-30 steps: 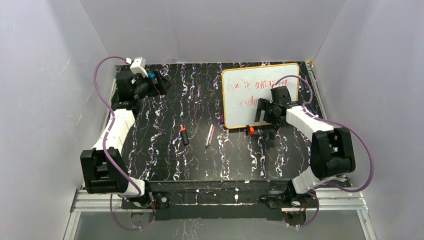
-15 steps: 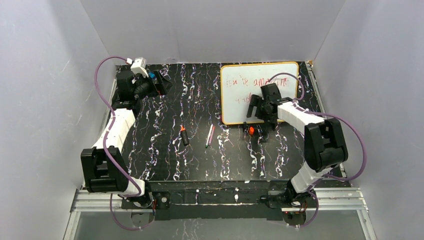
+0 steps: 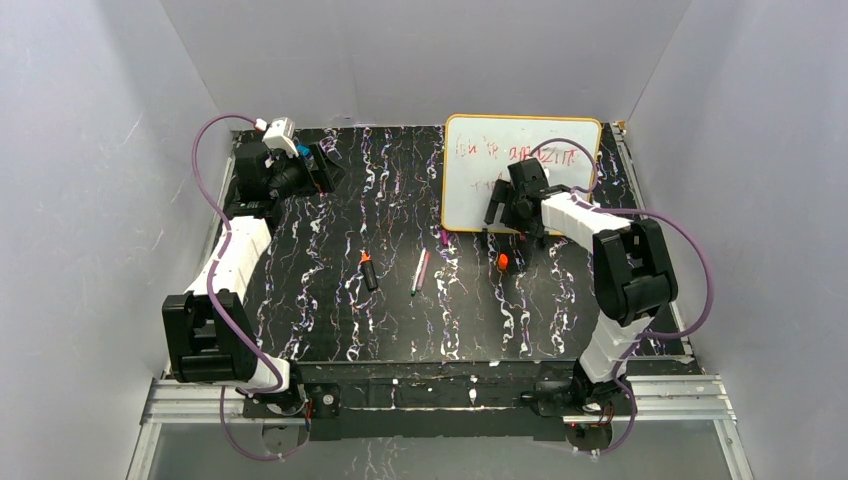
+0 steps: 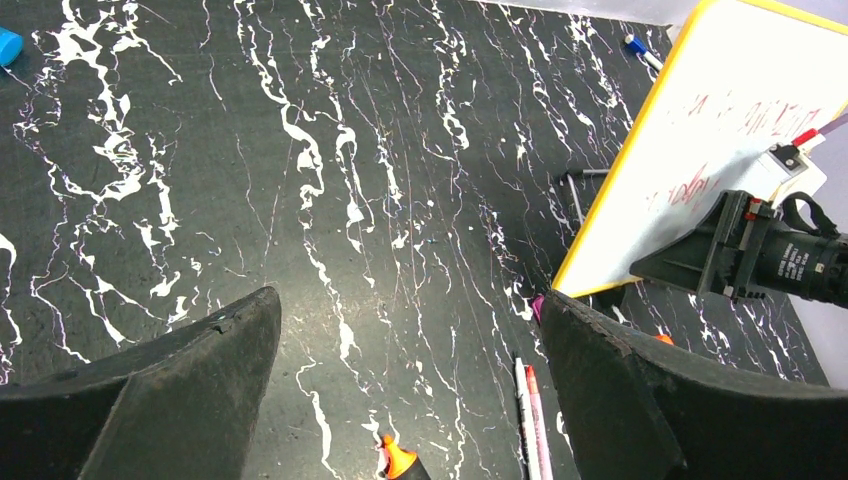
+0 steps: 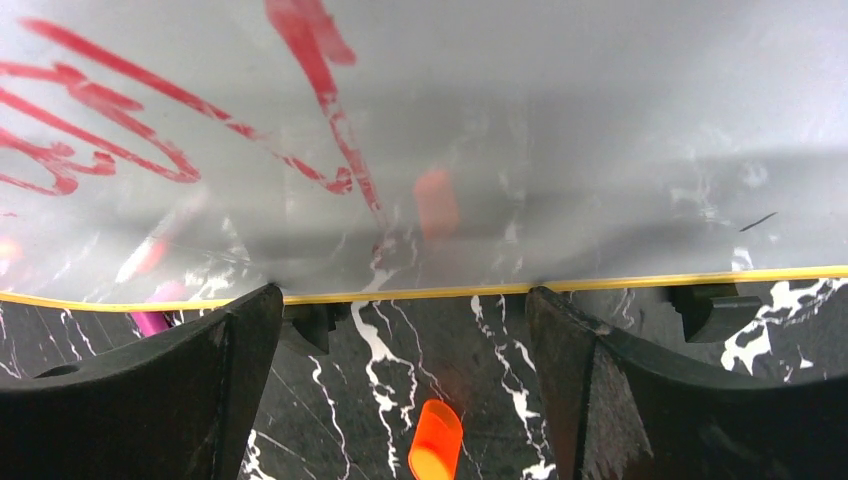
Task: Insert the pens into the pen caps
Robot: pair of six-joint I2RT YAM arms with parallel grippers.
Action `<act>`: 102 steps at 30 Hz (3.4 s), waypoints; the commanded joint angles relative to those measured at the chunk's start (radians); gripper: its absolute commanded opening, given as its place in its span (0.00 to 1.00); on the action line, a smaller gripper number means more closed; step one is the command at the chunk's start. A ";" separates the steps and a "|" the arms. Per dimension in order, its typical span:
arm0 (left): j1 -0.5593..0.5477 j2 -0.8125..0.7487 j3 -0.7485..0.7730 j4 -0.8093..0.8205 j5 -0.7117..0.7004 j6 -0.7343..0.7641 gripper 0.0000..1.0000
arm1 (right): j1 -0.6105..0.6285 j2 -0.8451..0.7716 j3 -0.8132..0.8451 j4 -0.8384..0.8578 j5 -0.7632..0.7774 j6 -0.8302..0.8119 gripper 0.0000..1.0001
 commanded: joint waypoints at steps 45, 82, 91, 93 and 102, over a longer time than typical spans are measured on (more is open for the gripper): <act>-0.293 -0.093 -0.268 -0.353 -0.376 -0.046 0.69 | -0.102 0.217 0.414 0.203 -0.041 -0.149 0.99; -0.573 0.163 -0.291 -0.532 -0.685 -0.400 0.33 | -0.102 -0.590 -0.252 0.177 -0.124 -0.110 0.99; -0.576 0.256 -0.333 -0.503 -0.700 -0.370 0.35 | -0.102 -0.608 -0.225 0.163 -0.114 -0.100 0.99; -0.576 0.278 -0.338 -0.496 -0.700 -0.362 0.33 | -0.101 -0.611 -0.216 0.155 -0.112 -0.100 0.99; -0.576 0.325 -0.351 -0.489 -0.708 -0.316 0.00 | -0.102 -0.611 -0.192 0.126 -0.110 -0.098 0.99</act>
